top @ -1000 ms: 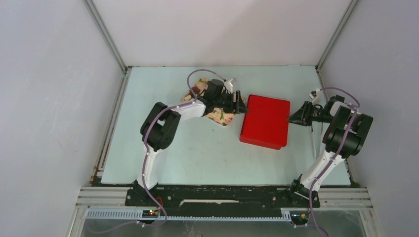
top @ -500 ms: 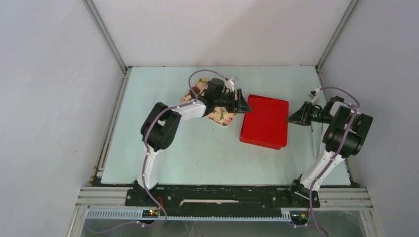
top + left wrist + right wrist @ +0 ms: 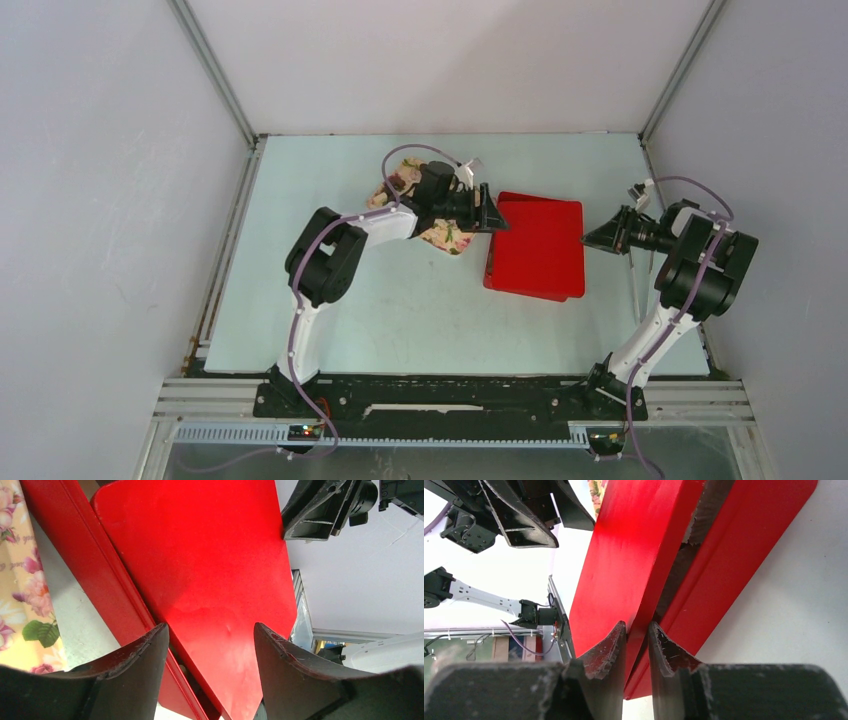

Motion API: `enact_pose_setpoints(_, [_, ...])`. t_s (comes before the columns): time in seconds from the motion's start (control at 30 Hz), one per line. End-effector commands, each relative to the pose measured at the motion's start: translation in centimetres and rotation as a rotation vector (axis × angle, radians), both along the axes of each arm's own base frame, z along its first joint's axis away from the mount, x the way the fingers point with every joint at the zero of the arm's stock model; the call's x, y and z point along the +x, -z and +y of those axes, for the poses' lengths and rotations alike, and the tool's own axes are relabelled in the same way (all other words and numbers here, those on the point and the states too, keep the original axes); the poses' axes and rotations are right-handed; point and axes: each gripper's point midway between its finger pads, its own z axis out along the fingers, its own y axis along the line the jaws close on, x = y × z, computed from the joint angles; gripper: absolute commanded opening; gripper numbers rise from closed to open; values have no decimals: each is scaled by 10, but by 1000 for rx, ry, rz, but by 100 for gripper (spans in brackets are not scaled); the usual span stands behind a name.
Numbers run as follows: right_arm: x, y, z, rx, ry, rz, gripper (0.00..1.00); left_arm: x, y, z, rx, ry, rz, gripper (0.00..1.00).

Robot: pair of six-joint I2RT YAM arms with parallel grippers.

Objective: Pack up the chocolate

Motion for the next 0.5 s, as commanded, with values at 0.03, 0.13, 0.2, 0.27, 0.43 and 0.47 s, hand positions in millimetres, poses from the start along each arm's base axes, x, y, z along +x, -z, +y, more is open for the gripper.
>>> enact_pose_setpoints(0.03, [4, -20, -1, 24, -3, -85, 24, -4, -19, 3, -10, -1, -38, 68])
enact_pose_setpoints(0.13, [4, -21, 1, 24, -3, -77, 24, -6, -19, 6, 5, -5, -41, 68])
enact_pose_setpoints(0.2, [4, -23, 2, 20, -9, -88, 24, -7, -16, 9, 24, -9, -41, 68])
enact_pose_setpoints(0.27, [4, -25, 3, 16, -13, -100, 24, -8, -13, 11, 36, -10, -41, 68])
enact_pose_setpoints(0.43, [5, -24, 6, 25, -21, -101, 24, -8, -5, 7, 29, -8, -3, 68])
enact_pose_setpoints(0.47, [6, -24, 6, 25, -22, -102, 24, -8, -5, 6, 28, -6, 2, 68])
